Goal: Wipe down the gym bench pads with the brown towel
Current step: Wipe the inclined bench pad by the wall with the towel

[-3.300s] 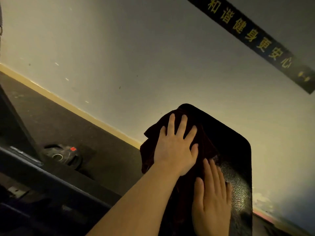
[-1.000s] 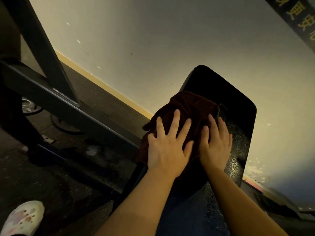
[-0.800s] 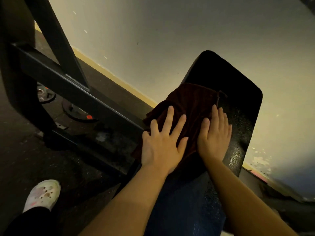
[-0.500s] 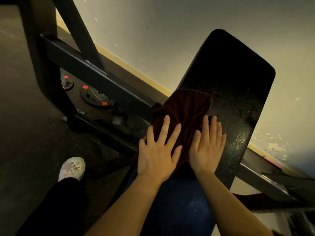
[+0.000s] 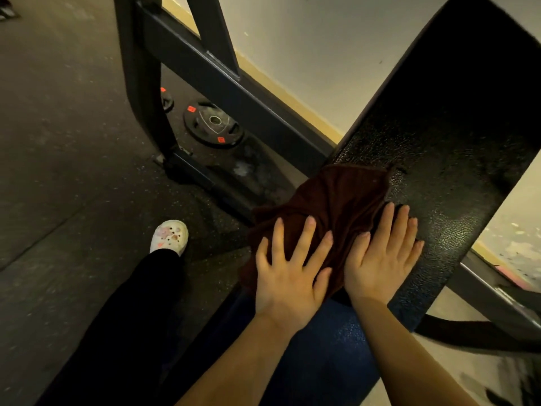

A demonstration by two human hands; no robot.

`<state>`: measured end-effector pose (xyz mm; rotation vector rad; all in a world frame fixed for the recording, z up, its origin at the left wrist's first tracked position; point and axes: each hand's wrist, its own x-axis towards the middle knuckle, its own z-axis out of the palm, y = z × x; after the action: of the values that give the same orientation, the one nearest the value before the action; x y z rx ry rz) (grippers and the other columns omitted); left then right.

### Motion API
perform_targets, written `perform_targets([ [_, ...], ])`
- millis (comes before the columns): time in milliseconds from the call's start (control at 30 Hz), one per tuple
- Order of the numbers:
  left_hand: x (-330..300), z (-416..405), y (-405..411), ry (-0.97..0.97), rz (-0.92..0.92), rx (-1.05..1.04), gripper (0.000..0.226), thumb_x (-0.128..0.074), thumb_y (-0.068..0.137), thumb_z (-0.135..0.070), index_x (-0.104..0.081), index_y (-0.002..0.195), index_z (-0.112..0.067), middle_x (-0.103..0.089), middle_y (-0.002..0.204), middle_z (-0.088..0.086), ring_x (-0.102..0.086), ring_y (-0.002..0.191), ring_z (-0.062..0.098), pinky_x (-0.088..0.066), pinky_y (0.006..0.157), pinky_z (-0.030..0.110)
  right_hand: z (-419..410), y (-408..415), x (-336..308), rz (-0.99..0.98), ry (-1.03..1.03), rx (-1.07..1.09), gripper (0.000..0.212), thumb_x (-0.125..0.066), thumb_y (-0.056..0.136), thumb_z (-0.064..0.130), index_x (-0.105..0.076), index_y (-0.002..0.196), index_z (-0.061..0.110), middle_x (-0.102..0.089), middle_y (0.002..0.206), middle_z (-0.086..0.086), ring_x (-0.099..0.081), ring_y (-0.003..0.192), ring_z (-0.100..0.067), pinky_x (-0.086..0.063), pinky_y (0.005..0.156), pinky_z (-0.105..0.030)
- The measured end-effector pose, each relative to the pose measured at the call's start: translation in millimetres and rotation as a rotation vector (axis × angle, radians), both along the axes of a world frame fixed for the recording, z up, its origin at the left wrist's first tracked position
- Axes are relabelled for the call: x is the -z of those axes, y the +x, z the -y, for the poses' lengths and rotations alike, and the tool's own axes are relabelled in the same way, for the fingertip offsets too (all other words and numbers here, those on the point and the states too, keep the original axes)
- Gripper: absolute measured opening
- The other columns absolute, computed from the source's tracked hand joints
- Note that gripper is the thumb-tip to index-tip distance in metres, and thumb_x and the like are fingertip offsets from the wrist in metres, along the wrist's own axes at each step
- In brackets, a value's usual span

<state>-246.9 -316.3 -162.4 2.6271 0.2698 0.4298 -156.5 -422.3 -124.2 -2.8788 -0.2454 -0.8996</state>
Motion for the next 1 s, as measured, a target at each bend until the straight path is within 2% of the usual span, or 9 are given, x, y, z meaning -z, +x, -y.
perform_targets([
  [167,-9.7,-2.7,22.8,-0.043,0.065,-0.056,0.062,-0.031,0.094,-0.053,-0.027,0.152,-0.029,-0.020,0.163,0.011,-0.027,0.145,0.042,-0.044,0.097,0.058,2.8,3.5,6.2,0.063,0.003,-0.026,0.059,-0.028,0.097,0.033,-0.033,0.151,0.011,-0.031,0.158,-0.016,-0.023,0.147,-0.035,-0.012,0.119,-0.056],
  [233,-20.4,-7.3,42.8,-0.078,0.076,-0.108,0.066,-0.029,0.092,-0.055,-0.024,0.152,-0.028,-0.021,0.162,0.014,-0.033,0.142,0.041,-0.047,0.093,0.055,3.2,7.1,6.9,0.084,0.002,-0.034,0.057,-0.026,0.099,0.034,-0.033,0.151,0.011,-0.031,0.158,-0.015,-0.024,0.147,-0.035,-0.012,0.119,-0.056],
  [333,-36.7,-18.5,76.9,-0.113,0.069,-0.122,0.069,-0.027,0.090,-0.057,-0.023,0.152,-0.026,-0.033,0.156,0.018,-0.055,0.120,0.039,-0.052,0.076,0.045,2.6,8.8,7.9,0.094,0.018,-0.036,0.056,-0.025,0.101,0.036,-0.033,0.152,0.012,-0.030,0.159,-0.014,-0.021,0.148,-0.033,-0.010,0.120,-0.053],
  [400,-42.3,-23.2,90.2,-0.109,0.066,-0.128,0.070,-0.024,0.091,-0.055,-0.022,0.154,-0.025,-0.040,0.151,0.020,-0.061,0.101,0.037,-0.051,0.069,0.041,3.5,9.2,8.9,0.093,0.017,-0.036,0.056,-0.025,0.101,0.036,-0.032,0.152,0.013,-0.029,0.159,-0.013,-0.020,0.148,-0.032,-0.009,0.120,-0.052],
  [433,-41.5,-22.0,90.3,-0.105,0.062,-0.135,0.070,-0.024,0.091,-0.054,-0.021,0.154,-0.024,-0.041,0.150,0.020,-0.061,0.098,0.036,-0.050,0.068,0.041,4.5,9.3,9.6,0.092,0.011,-0.035,0.056,-0.025,0.101,0.036,-0.032,0.152,0.013,-0.029,0.159,-0.013,-0.020,0.148,-0.032,-0.009,0.120,-0.052],
  [667,-11.5,-8.8,35.3,-0.043,0.035,-0.168,0.064,-0.028,0.094,-0.055,-0.026,0.150,-0.024,-0.032,0.157,0.015,-0.053,0.115,0.036,-0.049,0.076,0.043,3.1,8.8,7.7,0.093,0.007,-0.020,0.057,-0.025,0.102,0.037,-0.033,0.152,0.012,-0.030,0.159,-0.014,-0.022,0.147,-0.033,-0.011,0.119,-0.055],
  [767,14.0,-6.6,-8.1,-0.057,0.013,-0.177,0.062,-0.034,0.098,-0.055,-0.031,0.152,-0.027,-0.037,0.155,0.015,-0.054,0.116,0.035,-0.048,0.078,0.044,-0.3,7.6,4.8,0.053,0.027,-0.021,0.058,-0.027,0.101,0.038,-0.031,0.153,0.012,-0.027,0.160,-0.014,-0.018,0.149,-0.032,-0.008,0.120,-0.054],
  [900,36.2,-6.8,-50.0,-0.063,-0.113,-0.203,0.061,-0.035,0.093,-0.054,-0.034,0.148,-0.028,-0.041,0.152,0.015,-0.057,0.114,0.036,-0.051,0.078,0.048,-2.1,9.1,1.3,0.014,0.024,-0.016,0.059,-0.027,0.100,0.038,-0.027,0.154,0.014,-0.022,0.162,-0.012,-0.014,0.150,-0.031,-0.006,0.121,-0.054],
  [1000,47.6,-2.3,-75.5,-0.077,-0.141,-0.217,0.057,-0.035,0.094,-0.053,-0.037,0.145,-0.027,-0.038,0.151,0.015,-0.050,0.117,0.036,-0.050,0.080,0.049,-1.1,6.8,2.0,0.010,0.015,-0.007,0.059,-0.028,0.101,0.039,-0.026,0.155,0.015,-0.022,0.162,-0.011,-0.015,0.150,-0.031,-0.006,0.121,-0.054],
])
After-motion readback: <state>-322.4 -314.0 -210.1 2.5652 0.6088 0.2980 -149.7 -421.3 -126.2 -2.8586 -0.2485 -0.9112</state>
